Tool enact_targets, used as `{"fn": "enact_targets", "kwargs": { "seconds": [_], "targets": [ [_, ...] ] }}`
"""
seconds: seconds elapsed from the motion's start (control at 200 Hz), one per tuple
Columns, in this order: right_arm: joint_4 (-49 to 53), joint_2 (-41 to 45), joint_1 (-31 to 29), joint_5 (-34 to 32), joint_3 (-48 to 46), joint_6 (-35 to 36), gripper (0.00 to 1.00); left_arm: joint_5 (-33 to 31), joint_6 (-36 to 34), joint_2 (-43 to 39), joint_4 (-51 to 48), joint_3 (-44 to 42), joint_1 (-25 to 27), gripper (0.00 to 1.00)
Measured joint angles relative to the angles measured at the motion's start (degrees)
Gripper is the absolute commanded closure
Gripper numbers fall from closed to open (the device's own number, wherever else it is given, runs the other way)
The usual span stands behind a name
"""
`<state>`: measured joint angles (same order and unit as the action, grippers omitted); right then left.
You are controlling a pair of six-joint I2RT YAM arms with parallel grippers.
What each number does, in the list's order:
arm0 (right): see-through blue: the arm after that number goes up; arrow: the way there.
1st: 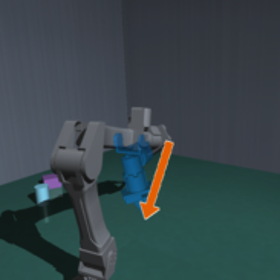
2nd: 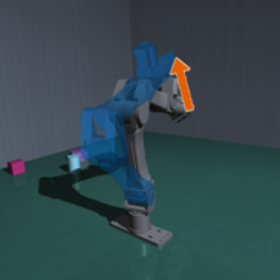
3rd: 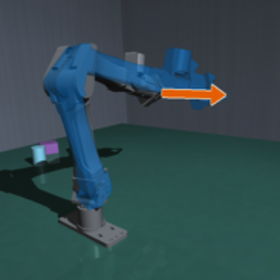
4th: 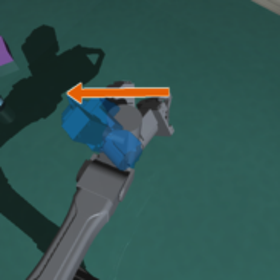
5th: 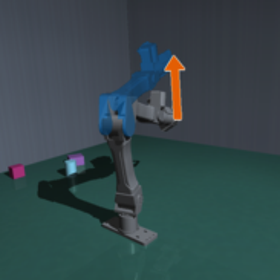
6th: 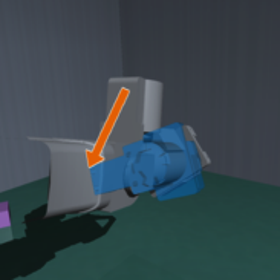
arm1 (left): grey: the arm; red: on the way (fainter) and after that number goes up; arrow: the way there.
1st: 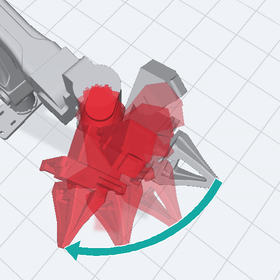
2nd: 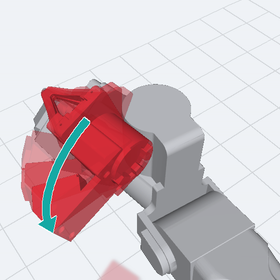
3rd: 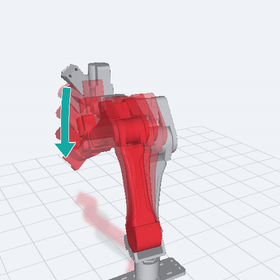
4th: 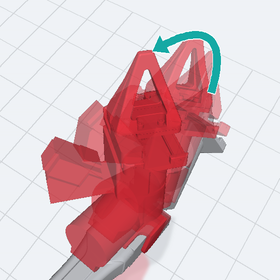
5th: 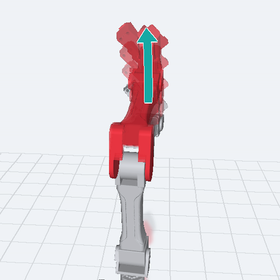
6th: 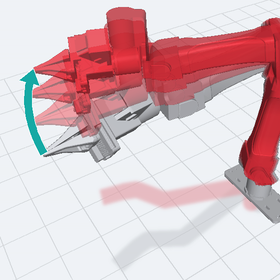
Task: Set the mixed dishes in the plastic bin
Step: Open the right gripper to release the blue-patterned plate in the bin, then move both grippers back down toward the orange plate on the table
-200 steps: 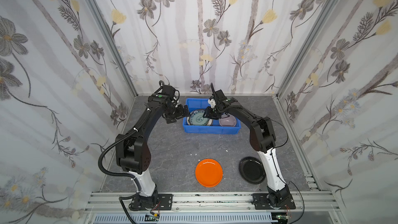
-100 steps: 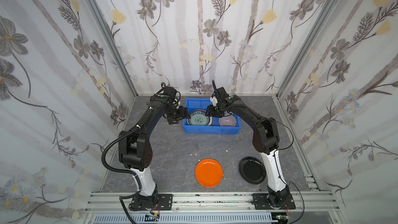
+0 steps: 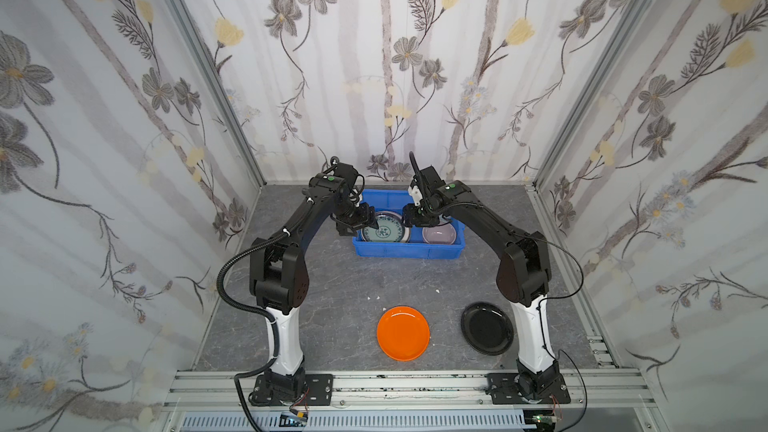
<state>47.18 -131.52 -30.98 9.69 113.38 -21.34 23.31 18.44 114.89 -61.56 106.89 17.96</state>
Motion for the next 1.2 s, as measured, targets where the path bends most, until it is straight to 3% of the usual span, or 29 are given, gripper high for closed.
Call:
{"fn": "enact_targets", "kwargs": {
  "seconds": [0.46, 1.199],
  "targets": [
    [-4.15, 13.29, 1.6, -3.08, -16.22, 0.44, 0.38, -2.25, 0.07, 9.88, -3.89, 7.34, 2.84, 0.25],
    [-5.86, 17.68, 4.66, -4.09, -20.92, 2.16, 0.38, -2.49, 0.0, 18.4, -4.85, 12.5, 3.45, 0.27]
  ]
}}
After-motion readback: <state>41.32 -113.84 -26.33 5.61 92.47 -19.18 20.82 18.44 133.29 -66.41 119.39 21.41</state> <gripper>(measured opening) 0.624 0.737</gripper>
